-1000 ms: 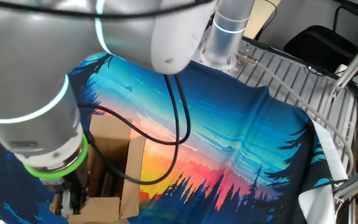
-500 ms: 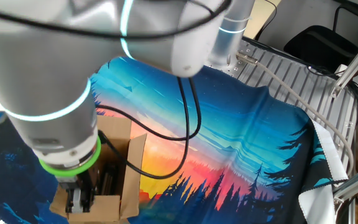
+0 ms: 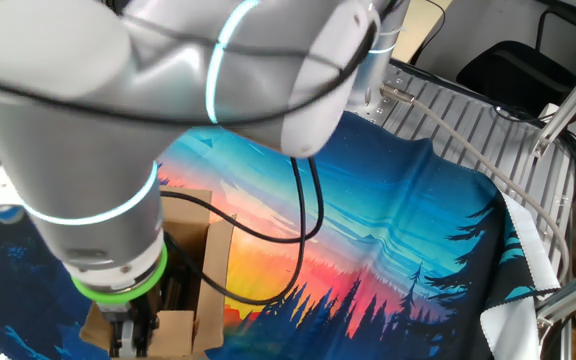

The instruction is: Cover the box

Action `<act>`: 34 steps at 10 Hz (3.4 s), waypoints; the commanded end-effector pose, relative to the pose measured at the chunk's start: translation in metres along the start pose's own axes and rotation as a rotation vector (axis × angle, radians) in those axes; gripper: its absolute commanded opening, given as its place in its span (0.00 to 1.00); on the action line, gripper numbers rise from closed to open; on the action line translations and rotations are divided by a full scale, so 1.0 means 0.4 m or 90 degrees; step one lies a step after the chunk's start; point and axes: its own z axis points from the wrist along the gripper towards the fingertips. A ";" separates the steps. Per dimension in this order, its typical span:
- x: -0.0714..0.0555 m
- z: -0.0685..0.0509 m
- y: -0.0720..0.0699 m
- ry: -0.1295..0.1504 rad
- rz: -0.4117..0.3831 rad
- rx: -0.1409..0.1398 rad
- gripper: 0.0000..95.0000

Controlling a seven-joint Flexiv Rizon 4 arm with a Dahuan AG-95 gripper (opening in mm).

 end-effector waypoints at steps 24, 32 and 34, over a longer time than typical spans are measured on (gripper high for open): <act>-0.067 -0.179 -0.093 0.039 -0.108 0.028 0.00; -0.057 -0.193 -0.148 0.049 -0.135 0.041 0.20; -0.053 -0.198 -0.159 0.050 -0.148 0.045 0.20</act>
